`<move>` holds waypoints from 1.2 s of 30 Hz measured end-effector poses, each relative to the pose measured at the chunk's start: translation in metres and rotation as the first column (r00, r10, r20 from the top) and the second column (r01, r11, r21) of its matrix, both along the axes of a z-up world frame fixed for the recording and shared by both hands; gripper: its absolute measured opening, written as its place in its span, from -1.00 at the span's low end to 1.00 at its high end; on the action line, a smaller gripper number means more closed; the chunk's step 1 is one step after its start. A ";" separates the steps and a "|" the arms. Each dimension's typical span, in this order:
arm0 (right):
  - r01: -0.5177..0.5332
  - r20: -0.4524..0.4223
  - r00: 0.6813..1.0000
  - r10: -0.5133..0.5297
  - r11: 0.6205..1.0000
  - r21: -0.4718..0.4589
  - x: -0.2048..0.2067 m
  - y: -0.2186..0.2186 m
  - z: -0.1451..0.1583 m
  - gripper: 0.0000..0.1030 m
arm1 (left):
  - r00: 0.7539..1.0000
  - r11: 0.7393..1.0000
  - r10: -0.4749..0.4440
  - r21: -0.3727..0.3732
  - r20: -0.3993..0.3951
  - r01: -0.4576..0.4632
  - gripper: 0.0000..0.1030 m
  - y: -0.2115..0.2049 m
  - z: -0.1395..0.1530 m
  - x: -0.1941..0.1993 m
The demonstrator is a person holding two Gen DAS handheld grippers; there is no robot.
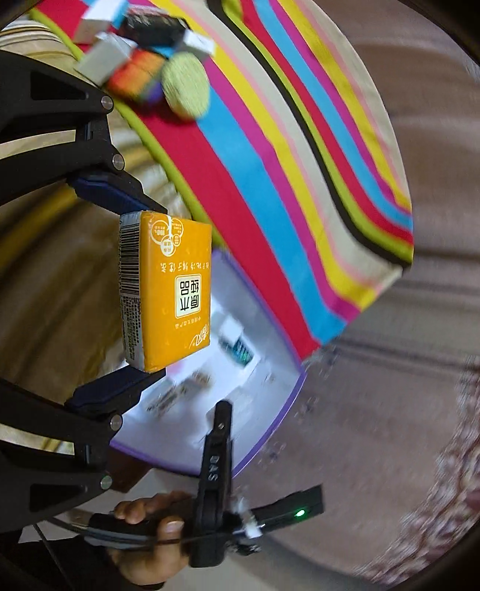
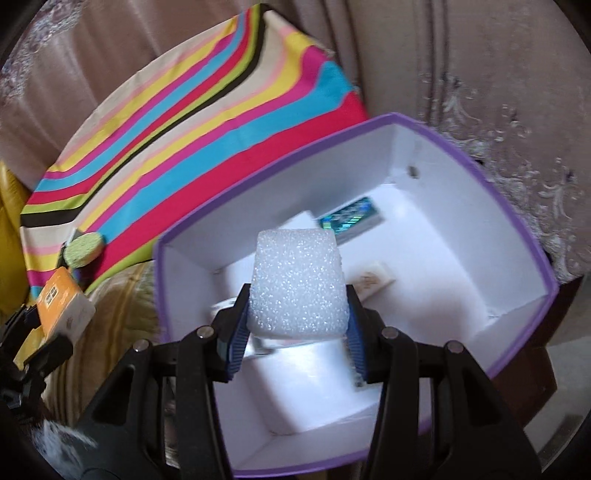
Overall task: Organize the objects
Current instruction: 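Carry the orange box and foam block into the purple-rimmed box and release, then move both grippers back to the items on the cloth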
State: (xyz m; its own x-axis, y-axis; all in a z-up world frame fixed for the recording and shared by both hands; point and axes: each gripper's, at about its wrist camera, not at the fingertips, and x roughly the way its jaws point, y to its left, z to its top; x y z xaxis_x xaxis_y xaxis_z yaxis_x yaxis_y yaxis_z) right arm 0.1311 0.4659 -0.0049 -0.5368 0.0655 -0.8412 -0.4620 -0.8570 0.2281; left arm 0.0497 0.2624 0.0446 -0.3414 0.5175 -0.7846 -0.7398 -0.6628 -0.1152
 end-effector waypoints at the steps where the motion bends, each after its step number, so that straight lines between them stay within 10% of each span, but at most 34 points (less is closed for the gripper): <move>1: 0.008 0.006 1.000 -0.008 1.000 0.009 0.004 0.004 0.000 -0.01 | 1.000 1.000 -0.025 0.001 0.010 0.025 0.49 0.007 -0.001 0.002; 13: 0.084 0.040 0.995 -0.086 0.996 0.041 0.031 0.037 0.001 0.02 | 0.955 0.967 -0.254 0.024 0.152 0.253 0.53 0.052 -0.012 0.023; 17: 0.083 0.044 0.995 -0.085 0.996 0.038 0.031 0.037 0.000 0.39 | 0.957 0.973 -0.231 0.055 0.178 0.225 0.59 0.046 -0.011 0.019; 36: -0.049 -0.013 0.999 0.050 0.997 0.054 0.002 -0.008 0.021 0.42 | 0.997 0.992 -0.001 0.124 0.076 -0.009 0.59 -0.020 0.013 -0.002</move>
